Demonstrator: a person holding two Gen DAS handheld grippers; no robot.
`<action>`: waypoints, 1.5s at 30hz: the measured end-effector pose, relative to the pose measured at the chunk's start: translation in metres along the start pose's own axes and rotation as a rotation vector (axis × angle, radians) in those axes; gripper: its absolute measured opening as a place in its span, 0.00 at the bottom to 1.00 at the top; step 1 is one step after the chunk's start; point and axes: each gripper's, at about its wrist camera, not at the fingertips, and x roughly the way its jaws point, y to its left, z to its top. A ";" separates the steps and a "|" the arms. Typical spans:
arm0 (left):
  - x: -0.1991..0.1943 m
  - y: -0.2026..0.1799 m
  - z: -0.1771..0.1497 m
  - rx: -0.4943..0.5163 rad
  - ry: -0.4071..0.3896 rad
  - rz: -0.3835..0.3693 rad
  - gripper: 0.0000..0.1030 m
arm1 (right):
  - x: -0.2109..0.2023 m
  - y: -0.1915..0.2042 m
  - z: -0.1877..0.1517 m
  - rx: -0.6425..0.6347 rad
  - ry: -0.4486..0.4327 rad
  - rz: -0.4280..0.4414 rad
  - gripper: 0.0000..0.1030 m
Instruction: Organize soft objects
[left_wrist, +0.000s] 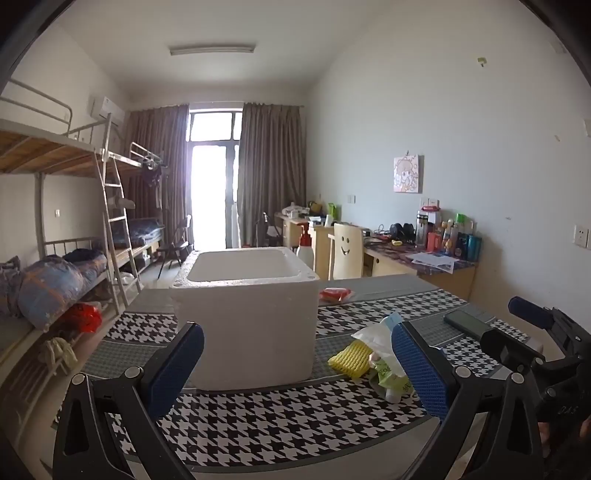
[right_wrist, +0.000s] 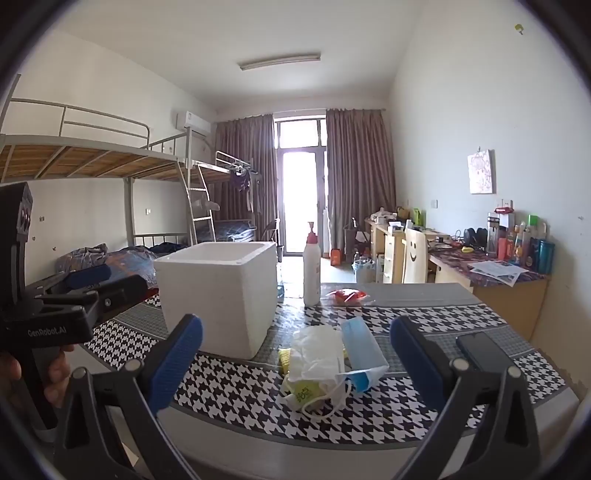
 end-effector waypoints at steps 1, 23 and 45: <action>0.000 0.000 0.000 0.001 0.000 0.000 0.99 | 0.000 0.000 0.000 0.000 0.000 0.000 0.99; 0.001 -0.005 -0.004 0.029 0.010 -0.016 0.99 | -0.002 0.003 0.001 -0.012 -0.023 -0.009 0.99; 0.016 -0.004 0.002 0.028 0.023 -0.032 0.99 | 0.007 -0.003 0.009 -0.005 -0.004 -0.025 0.99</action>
